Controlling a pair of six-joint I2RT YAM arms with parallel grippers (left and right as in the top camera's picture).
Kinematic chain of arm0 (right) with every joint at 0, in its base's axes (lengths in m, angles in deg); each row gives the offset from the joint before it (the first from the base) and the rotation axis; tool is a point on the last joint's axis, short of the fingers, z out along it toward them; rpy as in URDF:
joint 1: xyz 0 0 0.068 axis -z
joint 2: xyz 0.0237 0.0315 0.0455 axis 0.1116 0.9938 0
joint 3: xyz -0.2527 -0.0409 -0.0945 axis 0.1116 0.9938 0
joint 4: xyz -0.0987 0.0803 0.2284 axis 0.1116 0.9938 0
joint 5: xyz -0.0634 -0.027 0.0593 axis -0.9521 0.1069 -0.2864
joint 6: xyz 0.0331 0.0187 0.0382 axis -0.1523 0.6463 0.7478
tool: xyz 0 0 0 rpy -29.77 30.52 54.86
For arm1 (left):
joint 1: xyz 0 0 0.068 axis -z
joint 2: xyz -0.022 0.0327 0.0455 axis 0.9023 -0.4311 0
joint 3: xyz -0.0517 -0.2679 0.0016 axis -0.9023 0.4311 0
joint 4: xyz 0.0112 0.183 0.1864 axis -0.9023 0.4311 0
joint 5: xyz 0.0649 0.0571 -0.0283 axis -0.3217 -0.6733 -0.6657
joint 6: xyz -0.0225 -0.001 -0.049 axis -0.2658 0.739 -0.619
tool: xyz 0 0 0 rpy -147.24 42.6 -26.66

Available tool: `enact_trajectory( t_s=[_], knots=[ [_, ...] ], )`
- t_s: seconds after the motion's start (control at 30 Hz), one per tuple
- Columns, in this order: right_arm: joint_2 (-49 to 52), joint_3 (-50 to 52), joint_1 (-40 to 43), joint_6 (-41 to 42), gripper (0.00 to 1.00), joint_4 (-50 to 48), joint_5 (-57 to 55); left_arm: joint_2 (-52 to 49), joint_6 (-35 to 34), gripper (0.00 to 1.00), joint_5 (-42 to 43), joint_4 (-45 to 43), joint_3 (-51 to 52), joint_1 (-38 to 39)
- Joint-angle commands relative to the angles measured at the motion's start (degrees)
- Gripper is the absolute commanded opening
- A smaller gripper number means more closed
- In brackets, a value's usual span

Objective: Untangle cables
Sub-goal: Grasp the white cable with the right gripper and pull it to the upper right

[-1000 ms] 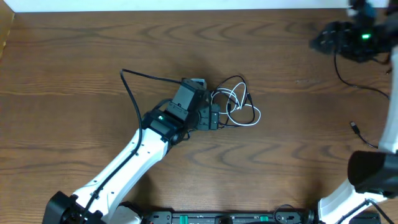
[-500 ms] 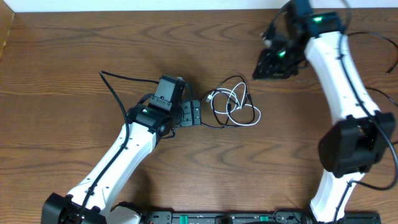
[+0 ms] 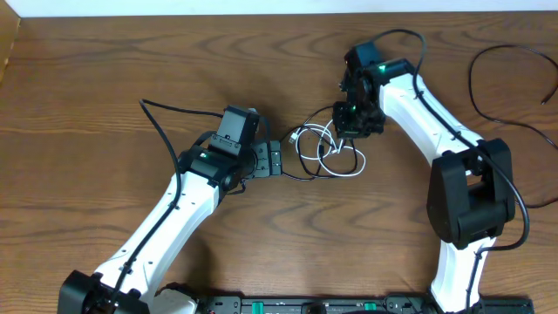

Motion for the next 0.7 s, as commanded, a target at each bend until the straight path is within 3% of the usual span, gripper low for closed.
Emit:
enact_trajectory(
  t_s=[0.0,0.17,0.43,0.67],
  knots=[
    [-0.3,2.4,-0.3,2.5,0.12,-3.6,-1.4,0.0,0.3,0.93,0.1,0.2,0.2,-0.2],
    [-0.3,2.7,-0.9,2.2,0.01,-6.1,-1.2,0.0,0.3,0.93,0.1,0.2,0.2,-0.2],
    [-3.1,-3.4,0.3,-6.5,0.01,-1.9,13.2,0.0,0.3,0.93,0.1,0.2,0.2,-0.3],
    [-14.0,-15.5,2.4,-9.4,0.01,5.0,21.0,0.0,0.3,0.93,0.1,0.2,0.2,-0.2]
  ],
)
